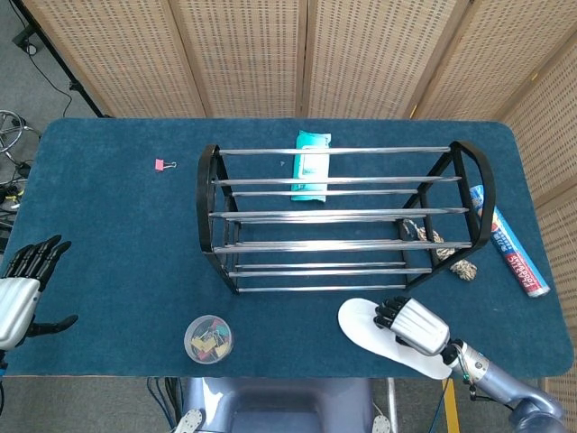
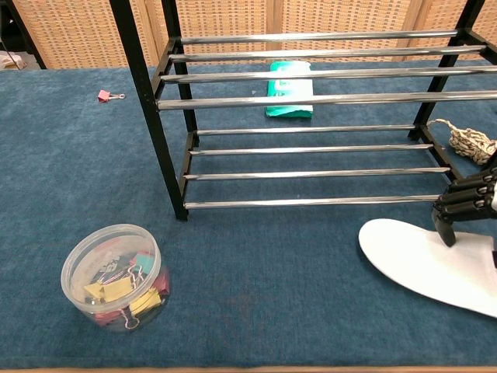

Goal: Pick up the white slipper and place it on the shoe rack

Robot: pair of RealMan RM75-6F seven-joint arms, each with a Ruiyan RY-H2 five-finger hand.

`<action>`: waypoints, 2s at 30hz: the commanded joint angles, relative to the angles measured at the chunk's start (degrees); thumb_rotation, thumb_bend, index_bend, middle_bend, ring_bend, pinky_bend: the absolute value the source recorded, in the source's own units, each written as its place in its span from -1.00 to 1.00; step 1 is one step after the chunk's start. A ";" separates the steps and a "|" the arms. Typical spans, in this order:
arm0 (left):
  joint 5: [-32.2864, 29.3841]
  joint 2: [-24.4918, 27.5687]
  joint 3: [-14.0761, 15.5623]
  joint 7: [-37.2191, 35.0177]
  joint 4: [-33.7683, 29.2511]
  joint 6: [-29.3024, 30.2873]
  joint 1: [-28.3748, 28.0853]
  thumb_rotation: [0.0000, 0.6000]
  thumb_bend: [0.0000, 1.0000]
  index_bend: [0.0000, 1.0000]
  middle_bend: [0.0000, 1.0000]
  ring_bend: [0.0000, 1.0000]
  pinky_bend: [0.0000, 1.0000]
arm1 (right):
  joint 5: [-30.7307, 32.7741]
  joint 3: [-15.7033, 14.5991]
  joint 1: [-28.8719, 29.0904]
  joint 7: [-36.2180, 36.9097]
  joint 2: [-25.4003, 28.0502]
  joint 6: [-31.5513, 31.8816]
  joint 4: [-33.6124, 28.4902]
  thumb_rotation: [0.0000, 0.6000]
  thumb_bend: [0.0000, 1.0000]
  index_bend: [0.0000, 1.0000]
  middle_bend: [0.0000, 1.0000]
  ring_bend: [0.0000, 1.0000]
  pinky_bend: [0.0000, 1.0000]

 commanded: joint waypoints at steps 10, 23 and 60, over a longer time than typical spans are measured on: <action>0.49 0.37 0.10 -0.88 0.08 0.11 0.07 1.00 -1.00 -1.00 -1.00 -1.00 -1.00 | 3.06 2.76 -0.04 -1.41 -1.04 4.39 -0.43 1.00 0.28 0.27 0.14 0.07 0.35; 0.95 0.99 0.16 -2.46 0.35 0.36 0.25 1.00 -1.00 -1.00 -1.00 -1.00 -1.00 | 3.47 3.36 0.53 -3.89 -0.03 9.03 -2.49 1.00 0.28 0.27 0.15 0.08 0.36; 1.06 0.79 0.19 -1.41 -0.02 0.85 0.46 1.00 -1.00 -1.00 -1.00 -1.00 -1.00 | 4.41 9.06 5.72 -14.19 11.64 18.58 -21.38 1.00 0.29 0.29 0.17 0.10 0.39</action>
